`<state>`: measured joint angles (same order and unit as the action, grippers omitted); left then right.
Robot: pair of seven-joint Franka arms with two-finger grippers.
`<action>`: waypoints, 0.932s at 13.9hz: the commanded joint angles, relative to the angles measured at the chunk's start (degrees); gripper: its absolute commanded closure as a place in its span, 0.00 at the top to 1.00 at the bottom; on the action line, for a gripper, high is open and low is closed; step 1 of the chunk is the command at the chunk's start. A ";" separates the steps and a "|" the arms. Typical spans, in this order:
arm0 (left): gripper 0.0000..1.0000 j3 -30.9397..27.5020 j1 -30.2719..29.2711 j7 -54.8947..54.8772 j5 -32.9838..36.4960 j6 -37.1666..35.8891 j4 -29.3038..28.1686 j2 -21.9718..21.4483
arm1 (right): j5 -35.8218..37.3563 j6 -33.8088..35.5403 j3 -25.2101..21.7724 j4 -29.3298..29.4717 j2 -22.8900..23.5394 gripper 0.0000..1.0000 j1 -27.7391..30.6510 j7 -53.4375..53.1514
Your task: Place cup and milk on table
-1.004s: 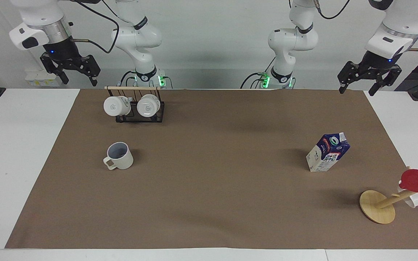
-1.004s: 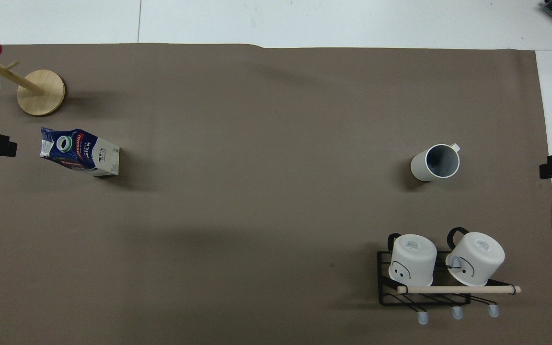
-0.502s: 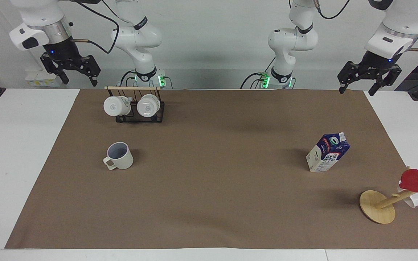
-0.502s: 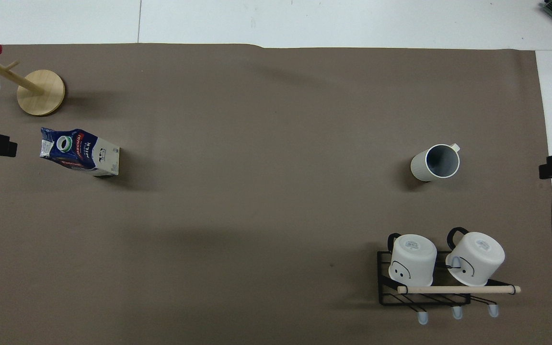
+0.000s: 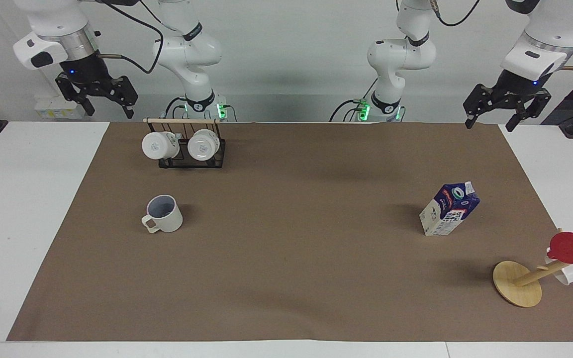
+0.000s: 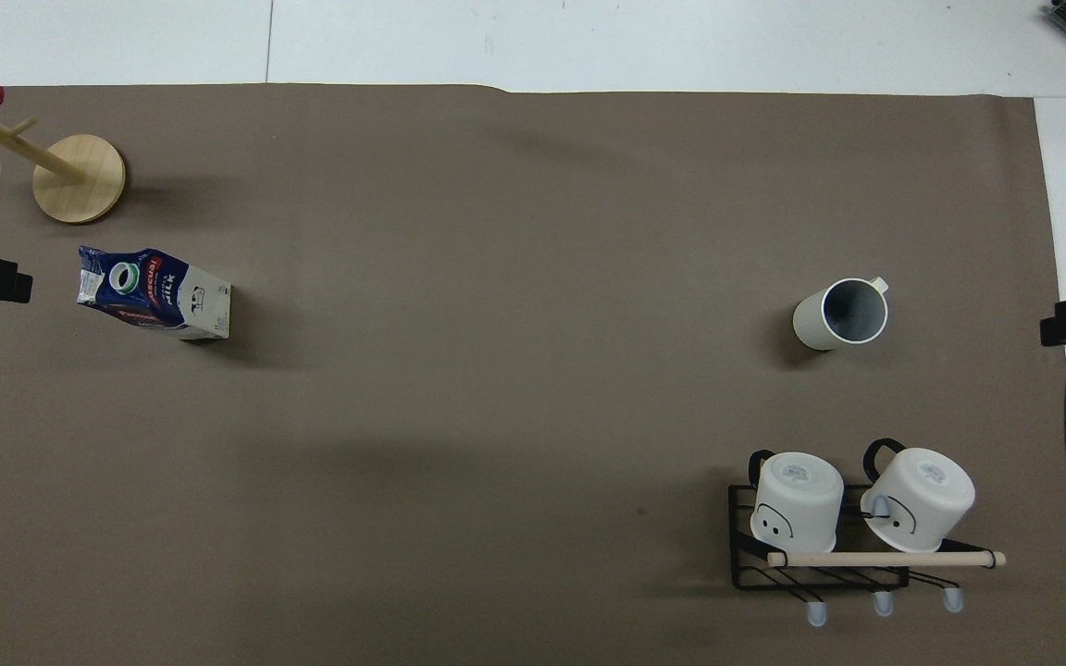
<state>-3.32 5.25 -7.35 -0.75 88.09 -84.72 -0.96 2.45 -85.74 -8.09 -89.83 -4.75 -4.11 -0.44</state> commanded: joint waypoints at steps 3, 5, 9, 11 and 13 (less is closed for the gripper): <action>1.00 0.25 -0.59 -0.39 -0.57 0.59 -0.89 -0.80 | 0.27 0.31 0.18 -1.40 -1.41 1.00 0.07 -0.97; 1.00 0.25 -0.33 -0.56 -0.57 0.59 -0.89 -0.89 | 0.27 -0.04 0.18 -1.57 -1.49 1.00 0.07 -1.06; 1.00 0.25 -0.24 -0.83 -0.57 0.59 -0.98 -0.89 | 0.27 -0.30 0.27 -2.01 -1.67 1.00 -0.46 -1.50; 1.00 0.25 -0.24 -1.00 -0.57 0.51 -1.15 -0.98 | 0.27 -0.30 0.27 -2.01 -1.67 1.00 -0.46 -1.50; 1.00 0.25 -0.24 -1.00 -0.57 0.51 -1.15 -0.98 | 0.27 -0.30 0.36 -2.01 -1.67 1.00 -0.46 -1.50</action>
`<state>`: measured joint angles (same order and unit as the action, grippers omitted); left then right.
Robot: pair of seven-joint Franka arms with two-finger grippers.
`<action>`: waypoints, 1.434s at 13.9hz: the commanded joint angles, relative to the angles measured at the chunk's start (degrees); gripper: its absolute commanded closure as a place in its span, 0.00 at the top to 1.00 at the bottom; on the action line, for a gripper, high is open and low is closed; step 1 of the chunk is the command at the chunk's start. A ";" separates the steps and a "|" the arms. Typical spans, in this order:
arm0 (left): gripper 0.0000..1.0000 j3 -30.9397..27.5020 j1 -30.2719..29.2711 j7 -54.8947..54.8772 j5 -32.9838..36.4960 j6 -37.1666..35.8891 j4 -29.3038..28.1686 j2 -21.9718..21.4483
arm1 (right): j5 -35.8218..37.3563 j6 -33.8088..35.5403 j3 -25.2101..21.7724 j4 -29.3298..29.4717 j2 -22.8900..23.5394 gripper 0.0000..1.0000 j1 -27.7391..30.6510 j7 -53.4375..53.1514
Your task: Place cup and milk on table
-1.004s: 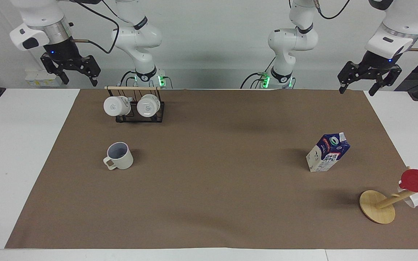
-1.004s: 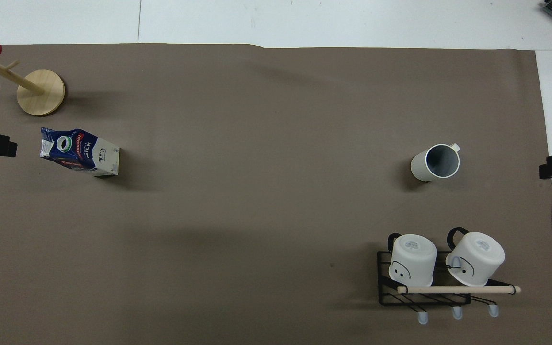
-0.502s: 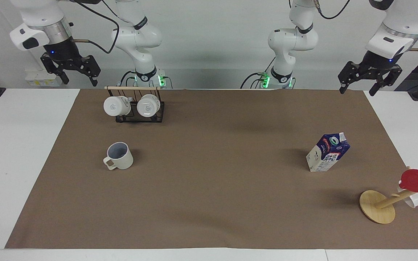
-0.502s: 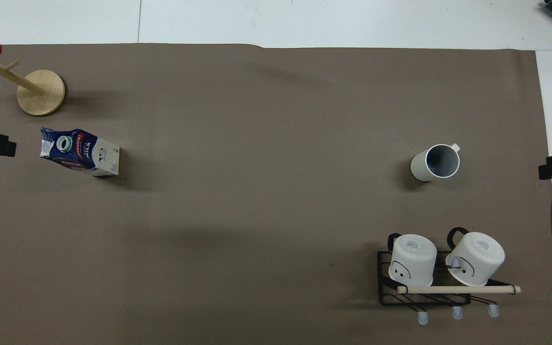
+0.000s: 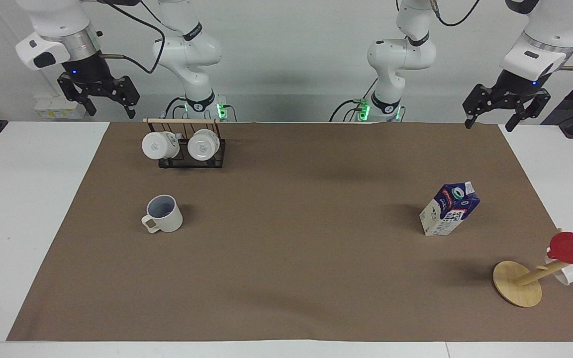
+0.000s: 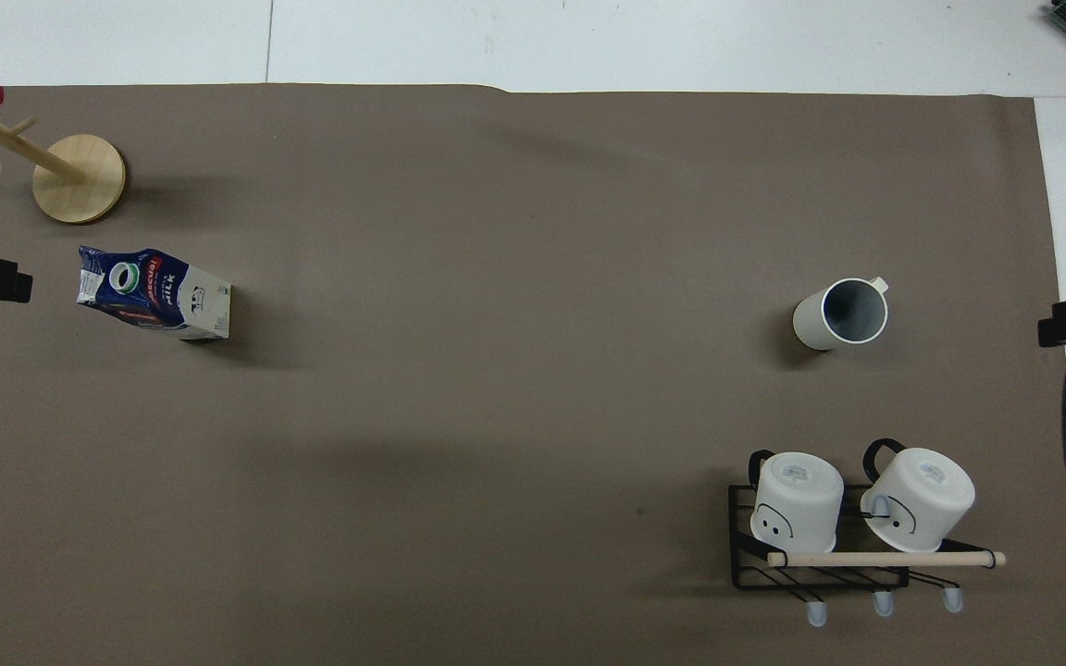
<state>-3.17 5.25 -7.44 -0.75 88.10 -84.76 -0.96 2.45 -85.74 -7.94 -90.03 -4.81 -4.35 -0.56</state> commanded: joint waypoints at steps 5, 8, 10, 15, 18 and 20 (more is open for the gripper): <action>1.00 0.09 -0.24 -0.56 -0.57 0.58 -1.02 -0.89 | 0.45 -1.61 0.38 -2.69 -1.70 1.00 -0.31 -1.37; 1.00 0.09 -0.15 -0.56 -0.57 0.58 -1.02 -0.89 | 0.36 -6.35 0.56 -6.19 -1.35 1.00 -1.53 -1.46; 1.00 0.09 -0.15 -0.56 -0.57 0.67 -1.02 -0.89 | 0.36 -12.14 0.56 -10.49 -1.08 1.00 -2.59 -1.72; 1.00 0.09 -0.24 -0.56 -0.57 1.63 -1.02 -0.80 | 0.36 -25.77 0.56 -17.63 5.84 1.00 -4.79 -2.78; 1.00 0.09 -0.15 -0.56 -0.57 2.52 -1.02 -0.71 | 0.36 -34.03 0.56 -20.70 9.54 1.00 -6.72 -4.53; 1.00 0.09 -0.06 -0.47 -0.57 2.52 -1.02 -0.71 | 0.36 -37.55 0.56 -21.67 11.91 1.00 -6.99 -4.71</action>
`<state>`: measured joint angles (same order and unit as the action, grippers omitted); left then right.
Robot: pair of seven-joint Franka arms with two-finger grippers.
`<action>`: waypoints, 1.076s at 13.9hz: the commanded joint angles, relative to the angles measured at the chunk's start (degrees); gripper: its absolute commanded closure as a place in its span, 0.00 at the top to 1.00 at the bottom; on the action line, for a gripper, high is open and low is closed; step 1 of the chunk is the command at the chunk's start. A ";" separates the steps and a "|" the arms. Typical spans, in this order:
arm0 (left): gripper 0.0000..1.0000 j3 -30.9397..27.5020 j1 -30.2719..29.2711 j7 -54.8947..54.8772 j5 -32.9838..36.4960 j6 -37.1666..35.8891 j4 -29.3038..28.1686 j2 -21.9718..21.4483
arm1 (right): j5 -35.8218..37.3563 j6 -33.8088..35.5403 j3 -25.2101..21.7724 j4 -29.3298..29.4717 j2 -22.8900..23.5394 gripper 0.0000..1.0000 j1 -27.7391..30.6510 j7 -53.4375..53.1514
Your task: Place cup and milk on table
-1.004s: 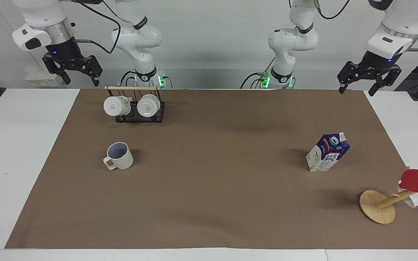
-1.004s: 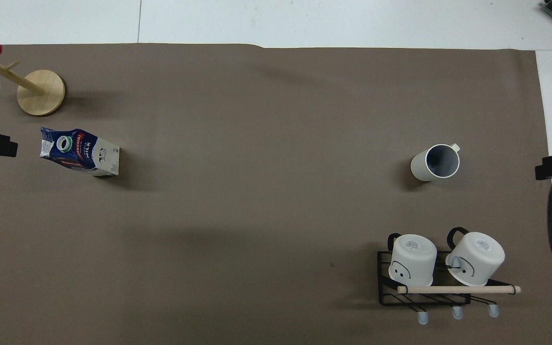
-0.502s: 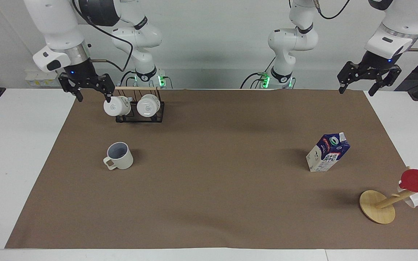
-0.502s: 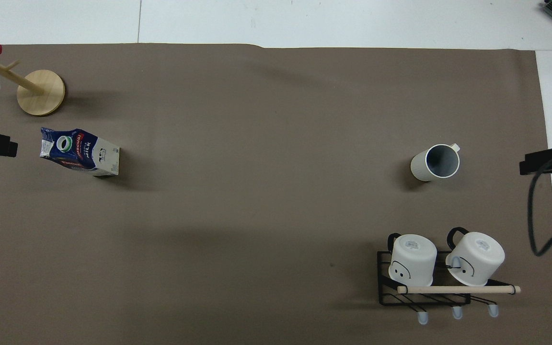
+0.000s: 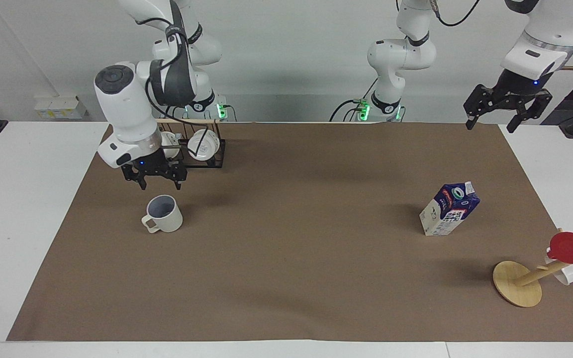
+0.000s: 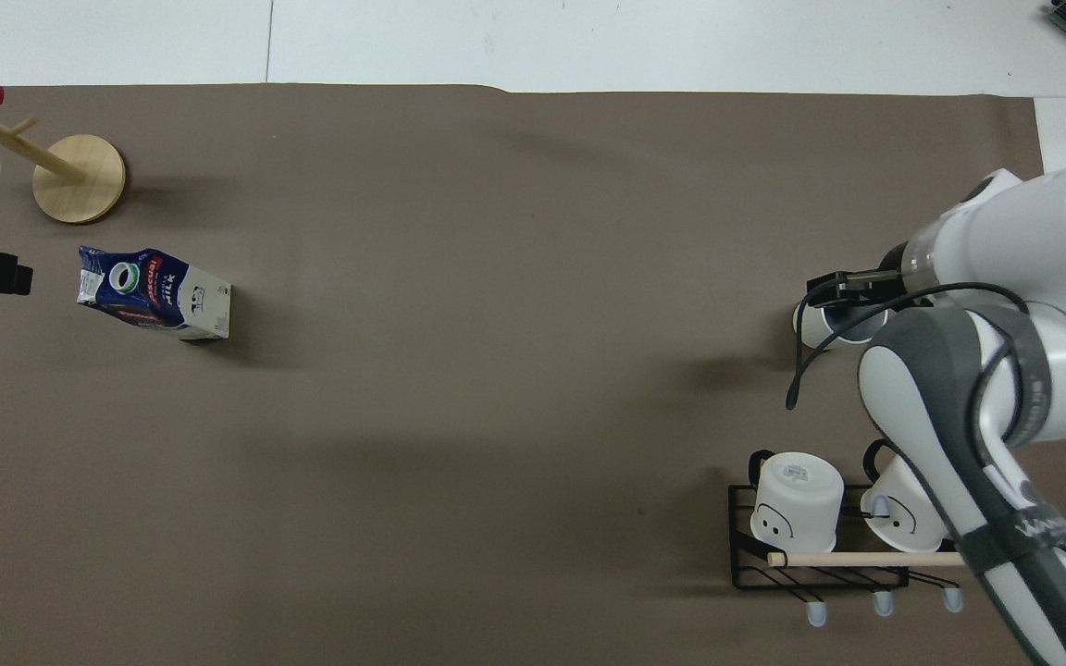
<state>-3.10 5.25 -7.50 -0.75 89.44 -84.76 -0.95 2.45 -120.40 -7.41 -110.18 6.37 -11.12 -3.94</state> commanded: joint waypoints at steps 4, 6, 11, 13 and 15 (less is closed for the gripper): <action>1.00 0.02 -0.07 -0.41 -0.57 1.44 -1.02 -0.72 | 0.45 -11.77 -0.06 -8.80 1.45 1.00 0.05 -0.54; 1.00 0.02 -0.07 -0.49 -0.57 1.44 -1.02 -0.63 | 0.45 -15.20 -0.06 -10.83 2.15 1.00 0.05 -0.80; 1.00 0.02 -0.06 -0.49 -0.57 2.41 -1.02 -0.45 | 0.45 -20.40 -0.06 -12.69 3.65 0.81 0.84 0.34; 1.00 0.02 -0.07 -0.41 -0.57 2.58 -1.10 -0.45 | 0.45 -22.33 0.03 -12.95 4.35 0.52 1.45 0.60; 1.00 0.02 0.02 -0.41 -0.57 2.58 -1.28 -0.54 | 0.45 -22.51 0.03 -12.95 4.44 0.11 1.63 0.60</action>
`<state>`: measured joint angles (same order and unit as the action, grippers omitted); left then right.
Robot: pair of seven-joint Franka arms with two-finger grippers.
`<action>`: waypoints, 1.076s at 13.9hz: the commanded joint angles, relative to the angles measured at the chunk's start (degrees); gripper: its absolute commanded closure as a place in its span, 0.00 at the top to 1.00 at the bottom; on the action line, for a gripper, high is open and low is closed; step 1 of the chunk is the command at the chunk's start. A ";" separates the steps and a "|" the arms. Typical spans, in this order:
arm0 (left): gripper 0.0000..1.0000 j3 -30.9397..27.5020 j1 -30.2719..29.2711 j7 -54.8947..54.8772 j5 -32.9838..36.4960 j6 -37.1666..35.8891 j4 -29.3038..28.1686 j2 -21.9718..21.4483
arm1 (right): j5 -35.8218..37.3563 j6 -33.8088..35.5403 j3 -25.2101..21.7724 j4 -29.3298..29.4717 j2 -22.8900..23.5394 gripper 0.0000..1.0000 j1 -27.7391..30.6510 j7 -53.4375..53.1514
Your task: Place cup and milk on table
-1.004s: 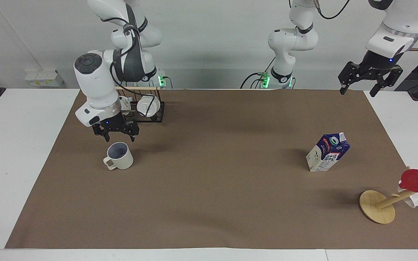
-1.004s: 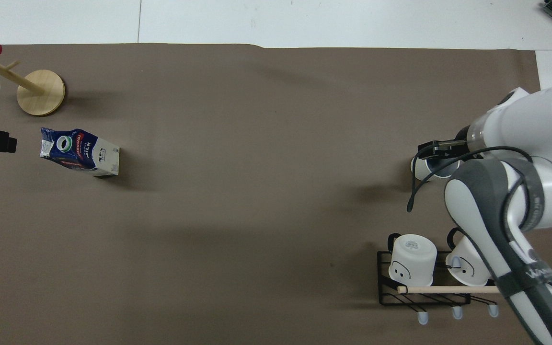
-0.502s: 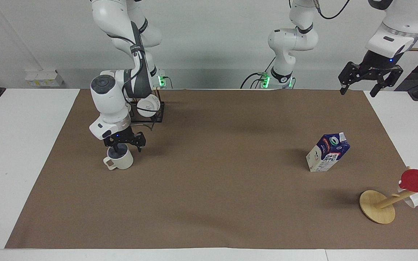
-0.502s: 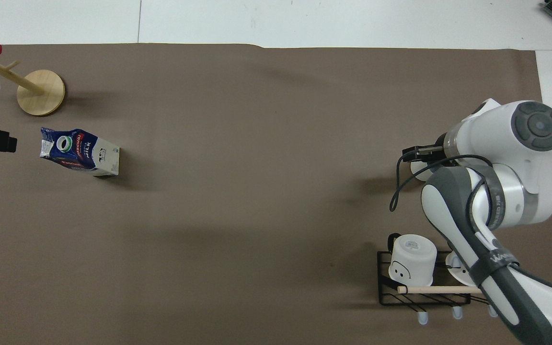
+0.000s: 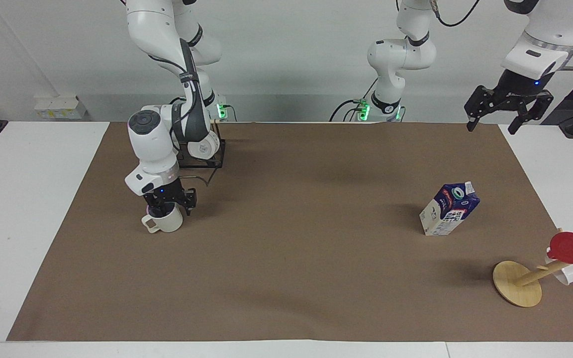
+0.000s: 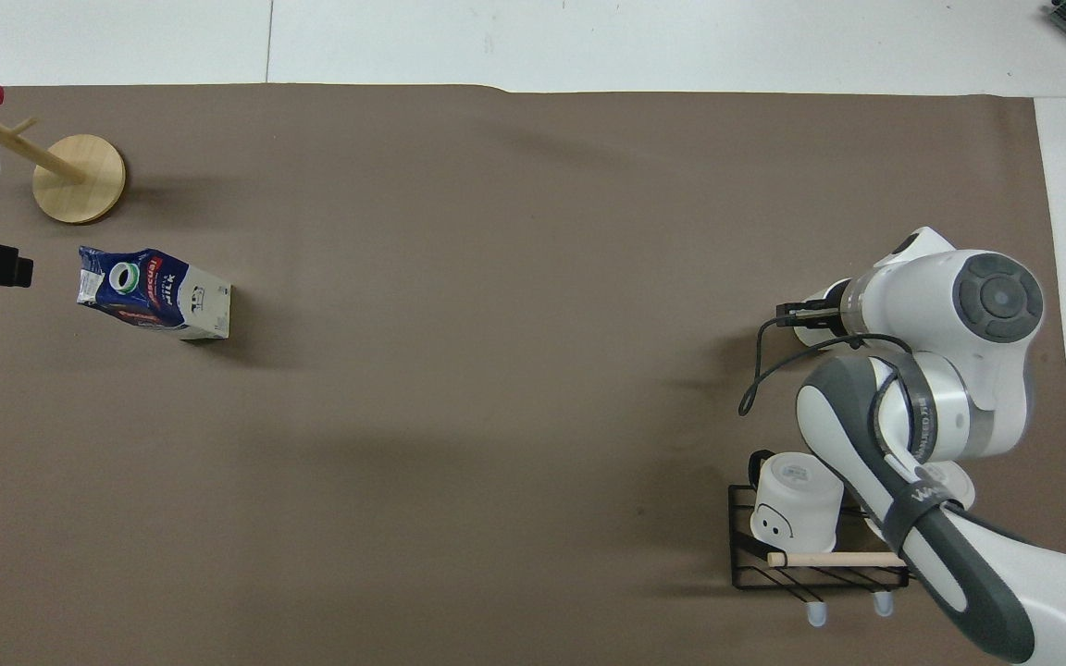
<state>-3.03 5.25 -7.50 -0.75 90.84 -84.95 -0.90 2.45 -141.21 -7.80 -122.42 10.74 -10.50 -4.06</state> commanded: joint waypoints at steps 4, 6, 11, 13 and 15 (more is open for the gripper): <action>1.00 -0.05 0.02 -0.23 -0.57 0.75 -1.45 -0.77 | 0.45 -1.18 0.42 0.16 0.15 0.00 0.30 -0.07; 1.00 -0.05 0.02 -0.14 -0.57 0.48 -1.71 -0.95 | 0.45 0.39 0.42 1.74 -0.54 0.00 0.21 -1.38; 1.00 -0.05 0.11 -0.14 -0.57 0.22 -2.07 -1.12 | 0.45 14.00 0.42 8.85 -3.71 0.00 -4.52 -12.07; 1.00 -0.05 0.11 -0.14 -0.57 0.22 -2.15 -1.21 | 0.45 15.43 0.42 11.67 -2.93 0.00 -8.65 -17.62; 1.00 -0.05 0.11 -0.14 -0.57 0.22 -2.15 -1.21 | 0.45 15.70 0.42 13.08 -2.66 0.00 -12.07 -22.28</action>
<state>-3.00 5.26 -7.50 -0.75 90.79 -85.59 -0.88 2.45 -126.42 -7.27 -111.34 7.19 -20.23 -22.30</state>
